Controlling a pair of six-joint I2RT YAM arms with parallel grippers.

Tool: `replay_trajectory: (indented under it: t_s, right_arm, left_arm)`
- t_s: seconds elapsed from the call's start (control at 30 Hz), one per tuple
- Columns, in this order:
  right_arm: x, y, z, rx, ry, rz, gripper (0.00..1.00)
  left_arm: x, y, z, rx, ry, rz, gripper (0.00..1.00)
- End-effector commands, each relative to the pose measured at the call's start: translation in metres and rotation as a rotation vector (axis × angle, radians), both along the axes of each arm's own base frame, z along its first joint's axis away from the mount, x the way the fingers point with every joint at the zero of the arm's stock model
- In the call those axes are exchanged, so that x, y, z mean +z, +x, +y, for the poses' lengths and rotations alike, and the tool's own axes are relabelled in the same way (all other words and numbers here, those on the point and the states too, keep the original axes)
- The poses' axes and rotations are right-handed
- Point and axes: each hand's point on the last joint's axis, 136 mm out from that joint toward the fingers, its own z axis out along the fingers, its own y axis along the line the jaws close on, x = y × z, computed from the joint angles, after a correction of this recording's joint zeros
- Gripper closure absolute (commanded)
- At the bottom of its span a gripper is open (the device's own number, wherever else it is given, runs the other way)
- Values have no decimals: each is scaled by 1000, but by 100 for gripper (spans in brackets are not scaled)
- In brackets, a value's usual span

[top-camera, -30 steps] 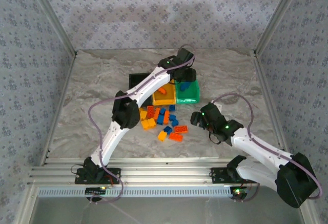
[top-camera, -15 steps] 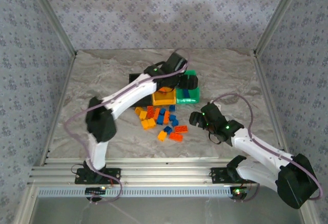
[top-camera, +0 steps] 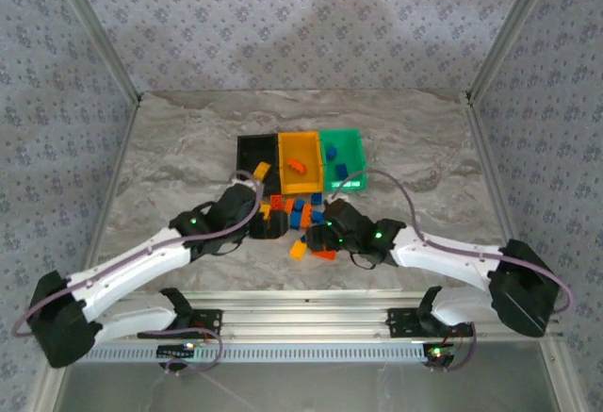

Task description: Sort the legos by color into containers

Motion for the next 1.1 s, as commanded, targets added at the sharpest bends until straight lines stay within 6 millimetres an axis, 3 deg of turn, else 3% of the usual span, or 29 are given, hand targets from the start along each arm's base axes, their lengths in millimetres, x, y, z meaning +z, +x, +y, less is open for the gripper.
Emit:
replay_trajectory:
  t_s: [0.0, 0.2, 0.5, 1.07]
  right_arm:
    - [4, -6, 33, 154, -37, -23, 20]
    - [-16, -7, 61, 270, -173, 12, 30]
    - [-45, -3, 62, 330, -358, 54, 32]
    - [-67, -30, 71, 405, -429, 96, 39]
  left_arm:
    - [-13, -3, 34, 136, -27, 33, 0]
    - [-13, -9, 59, 208, -69, 38, 0]
    - [-14, -11, 70, 234, -37, 54, 0]
    - [-19, -9, 77, 261, -55, 77, 0]
